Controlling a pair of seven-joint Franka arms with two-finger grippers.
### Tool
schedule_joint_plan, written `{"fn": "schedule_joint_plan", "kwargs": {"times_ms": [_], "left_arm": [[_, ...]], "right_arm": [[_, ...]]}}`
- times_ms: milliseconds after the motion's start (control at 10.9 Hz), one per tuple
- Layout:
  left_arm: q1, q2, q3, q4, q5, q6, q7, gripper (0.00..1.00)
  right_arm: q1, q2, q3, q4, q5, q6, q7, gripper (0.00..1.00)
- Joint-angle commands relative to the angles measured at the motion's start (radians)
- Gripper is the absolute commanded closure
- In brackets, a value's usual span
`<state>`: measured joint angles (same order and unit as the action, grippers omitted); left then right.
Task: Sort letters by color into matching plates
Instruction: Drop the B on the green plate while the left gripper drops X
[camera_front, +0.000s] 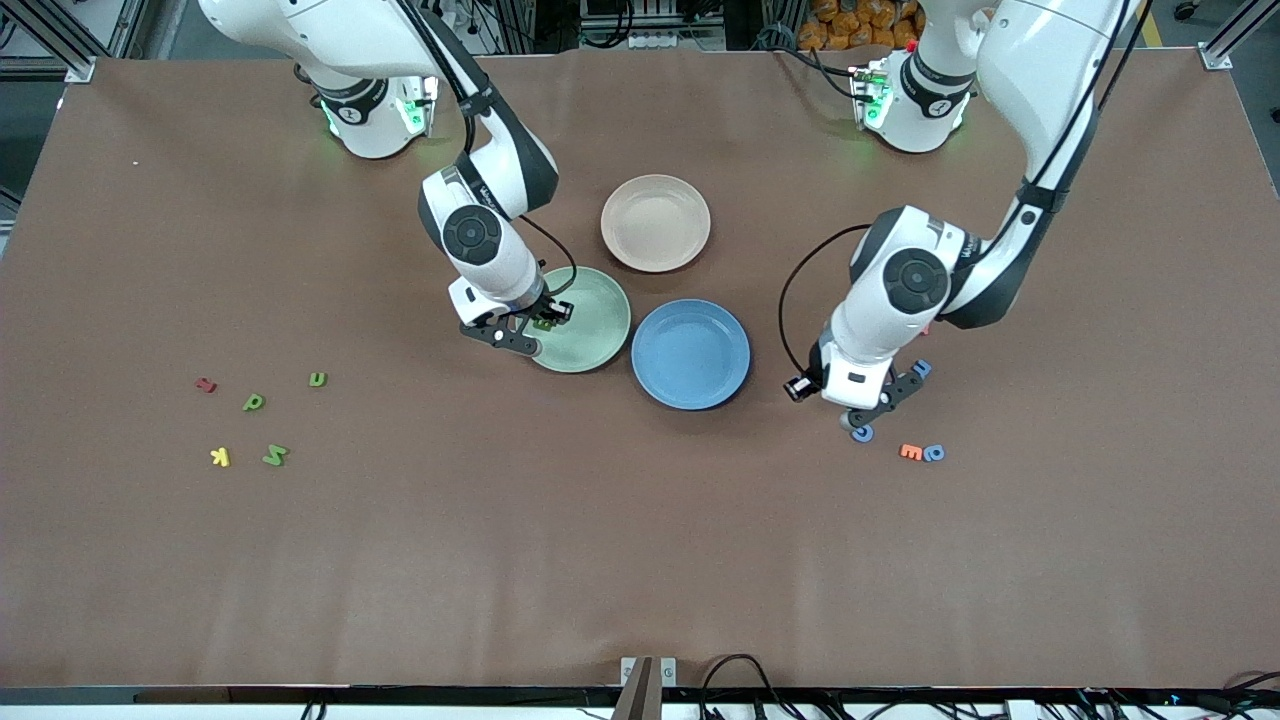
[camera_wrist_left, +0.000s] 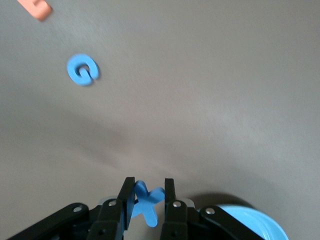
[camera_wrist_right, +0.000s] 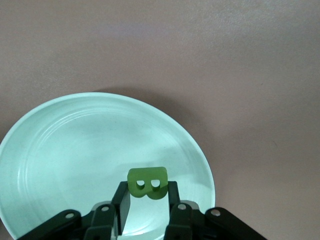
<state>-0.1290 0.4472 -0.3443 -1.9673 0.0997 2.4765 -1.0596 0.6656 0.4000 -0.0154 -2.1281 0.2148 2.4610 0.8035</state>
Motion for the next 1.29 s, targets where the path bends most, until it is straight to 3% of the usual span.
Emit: {"fn": "schedule_joint_plan", "kwargs": {"times_ms": [0, 368, 737, 1105, 1197], "left_arm": [[-0.058, 0.005, 0.005, 0.013, -0.003, -0.027, -0.042, 1.0], [-0.135, 0.042, 0.005, 0.03, -0.002, -0.025, -0.146, 1.0], [-0.21, 0.117, 0.01, 0.096, 0.0, -0.013, -0.269, 1.0], [-0.241, 0.159, 0.014, 0.137, 0.002, -0.013, -0.313, 1.0], [-0.241, 0.16, 0.021, 0.137, 0.002, -0.013, -0.313, 0.72]], "right_arm": [[0.014, -0.009, 0.003, -0.004, -0.003, -0.002, 0.049, 0.0], [-0.009, -0.013, 0.003, -0.003, -0.021, -0.002, 0.034, 0.0], [-0.151, -0.023, 0.003, -0.001, -0.049, -0.01, -0.169, 0.0], [-0.314, -0.024, 0.005, 0.004, -0.132, -0.033, -0.367, 0.0], [-0.349, -0.026, 0.005, 0.005, -0.133, -0.036, -0.395, 0.0]]}}
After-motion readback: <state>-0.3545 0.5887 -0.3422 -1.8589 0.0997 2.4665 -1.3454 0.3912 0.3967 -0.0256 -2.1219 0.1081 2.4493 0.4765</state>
